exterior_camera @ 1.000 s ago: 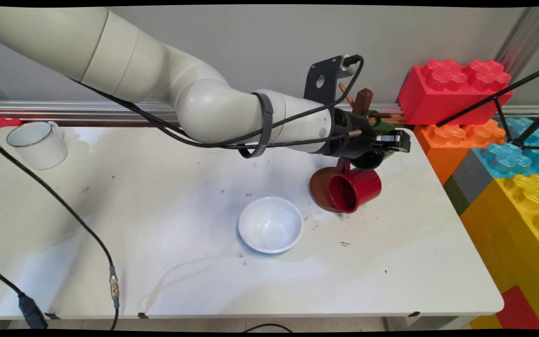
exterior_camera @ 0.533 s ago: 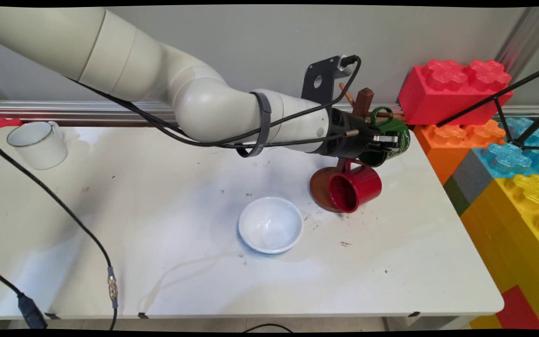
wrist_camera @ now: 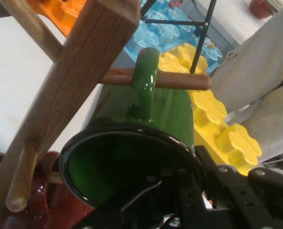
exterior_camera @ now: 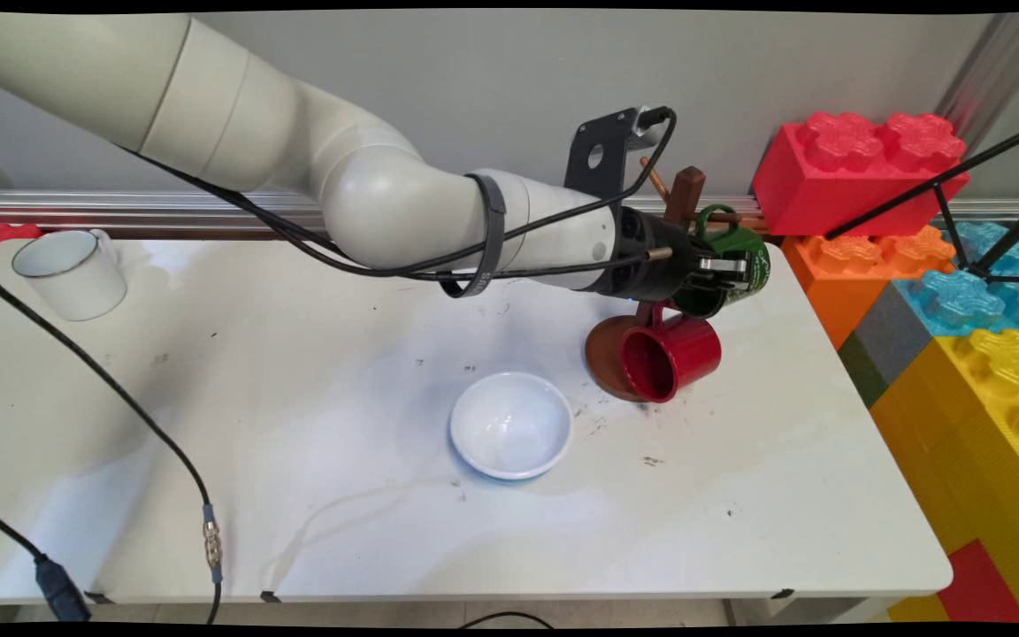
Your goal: Place the picked object on the table
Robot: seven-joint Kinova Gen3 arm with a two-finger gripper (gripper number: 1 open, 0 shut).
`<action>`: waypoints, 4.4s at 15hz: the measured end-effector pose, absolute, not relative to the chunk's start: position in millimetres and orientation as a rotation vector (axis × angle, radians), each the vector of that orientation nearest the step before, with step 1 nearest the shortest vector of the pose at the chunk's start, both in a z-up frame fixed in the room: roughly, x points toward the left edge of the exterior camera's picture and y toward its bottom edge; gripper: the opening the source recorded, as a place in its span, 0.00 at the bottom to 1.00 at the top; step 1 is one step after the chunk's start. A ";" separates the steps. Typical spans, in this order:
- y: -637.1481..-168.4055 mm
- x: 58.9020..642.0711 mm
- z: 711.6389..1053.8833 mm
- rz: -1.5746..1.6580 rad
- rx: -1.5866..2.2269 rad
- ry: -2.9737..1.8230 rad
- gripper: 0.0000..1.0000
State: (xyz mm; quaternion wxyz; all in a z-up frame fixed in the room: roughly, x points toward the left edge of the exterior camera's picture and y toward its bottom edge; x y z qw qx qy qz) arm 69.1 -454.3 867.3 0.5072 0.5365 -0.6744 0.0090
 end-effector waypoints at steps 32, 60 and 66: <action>-415.8 60.6 901.0 -0.128 1.205 -1.667 0.00; -409.8 120.1 982.2 0.013 1.227 -2.134 0.00; -421.0 141.2 989.1 0.115 1.244 -2.285 0.00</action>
